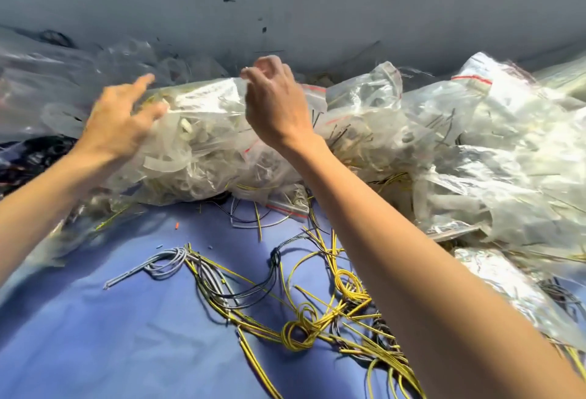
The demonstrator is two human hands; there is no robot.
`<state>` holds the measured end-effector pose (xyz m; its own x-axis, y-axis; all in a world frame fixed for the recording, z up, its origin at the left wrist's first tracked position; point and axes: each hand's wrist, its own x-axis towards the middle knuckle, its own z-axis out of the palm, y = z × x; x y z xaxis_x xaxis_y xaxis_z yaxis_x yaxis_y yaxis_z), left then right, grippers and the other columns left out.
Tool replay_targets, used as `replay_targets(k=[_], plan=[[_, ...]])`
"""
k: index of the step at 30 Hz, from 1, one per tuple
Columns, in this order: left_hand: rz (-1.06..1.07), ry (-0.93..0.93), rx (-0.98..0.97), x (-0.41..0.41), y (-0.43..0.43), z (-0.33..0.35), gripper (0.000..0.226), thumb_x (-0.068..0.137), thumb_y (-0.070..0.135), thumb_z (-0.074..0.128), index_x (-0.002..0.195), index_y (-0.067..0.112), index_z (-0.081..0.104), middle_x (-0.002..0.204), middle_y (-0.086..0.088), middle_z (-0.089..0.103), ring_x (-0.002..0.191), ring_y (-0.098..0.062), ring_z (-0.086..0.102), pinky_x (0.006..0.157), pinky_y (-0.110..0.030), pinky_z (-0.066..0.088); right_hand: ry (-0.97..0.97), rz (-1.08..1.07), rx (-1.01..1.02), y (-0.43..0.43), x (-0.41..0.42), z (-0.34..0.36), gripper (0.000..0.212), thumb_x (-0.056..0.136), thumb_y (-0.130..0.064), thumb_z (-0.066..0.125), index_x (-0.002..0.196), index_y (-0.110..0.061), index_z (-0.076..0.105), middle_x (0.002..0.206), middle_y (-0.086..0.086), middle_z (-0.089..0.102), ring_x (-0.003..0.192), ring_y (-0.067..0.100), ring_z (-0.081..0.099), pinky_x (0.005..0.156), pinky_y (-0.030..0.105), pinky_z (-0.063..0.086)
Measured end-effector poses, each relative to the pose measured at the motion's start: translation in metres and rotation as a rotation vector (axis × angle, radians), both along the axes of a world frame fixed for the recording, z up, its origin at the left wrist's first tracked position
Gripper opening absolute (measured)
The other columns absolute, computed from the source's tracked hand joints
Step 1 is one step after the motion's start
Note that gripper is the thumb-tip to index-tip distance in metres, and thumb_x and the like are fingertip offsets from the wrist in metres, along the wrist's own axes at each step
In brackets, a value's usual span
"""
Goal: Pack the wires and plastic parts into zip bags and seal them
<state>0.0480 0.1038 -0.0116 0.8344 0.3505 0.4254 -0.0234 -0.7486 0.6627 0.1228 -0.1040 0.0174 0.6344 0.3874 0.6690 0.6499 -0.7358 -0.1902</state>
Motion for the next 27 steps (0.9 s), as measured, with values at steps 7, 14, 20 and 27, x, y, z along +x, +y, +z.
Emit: replay_targets(k=[7,14,20,27], plan=[[-0.049,0.280,0.352,0.034,-0.020,0.016,0.086,0.059,0.080,0.044,0.137,0.044,0.038,0.138,-0.015,0.048,0.125,-0.038,0.045,0.102,-0.049,0.036,0.535,0.065,-0.414,0.016,0.010,-0.020,0.056,0.101,-0.051,0.018,0.152,-0.030,0.007,0.161,0.003,0.004,0.147,0.027,0.005,0.115,0.052,0.014],[-0.046,0.394,0.357,0.066,-0.031,0.017,0.090,0.054,0.085,0.038,0.135,0.046,0.042,0.142,-0.003,0.049,0.129,-0.034,0.043,0.103,-0.045,0.034,0.636,0.006,-0.320,0.014,0.032,-0.029,0.055,0.100,-0.050,0.017,0.152,-0.031,0.013,0.158,0.010,0.017,0.143,0.032,0.018,0.114,0.045,0.019],[-0.069,0.362,0.322,0.063,-0.026,0.003,0.084,0.060,0.080,0.038,0.137,0.044,0.040,0.141,-0.009,0.049,0.130,-0.034,0.042,0.102,-0.045,0.032,0.583,-0.001,-0.288,0.017,0.036,-0.045,0.055,0.099,-0.050,0.016,0.151,-0.032,0.017,0.158,0.009,0.018,0.144,0.031,0.017,0.116,0.046,0.018],[-0.140,0.344,0.275,0.056,-0.027,0.001,0.082,0.072,0.077,0.050,0.141,0.036,0.038,0.142,-0.012,0.046,0.129,-0.033,0.043,0.101,-0.043,0.034,0.437,0.069,-0.378,0.007,0.017,-0.044,0.049,0.105,-0.033,0.013,0.151,-0.020,0.019,0.160,0.002,0.014,0.146,0.024,0.011,0.117,0.040,0.007]])
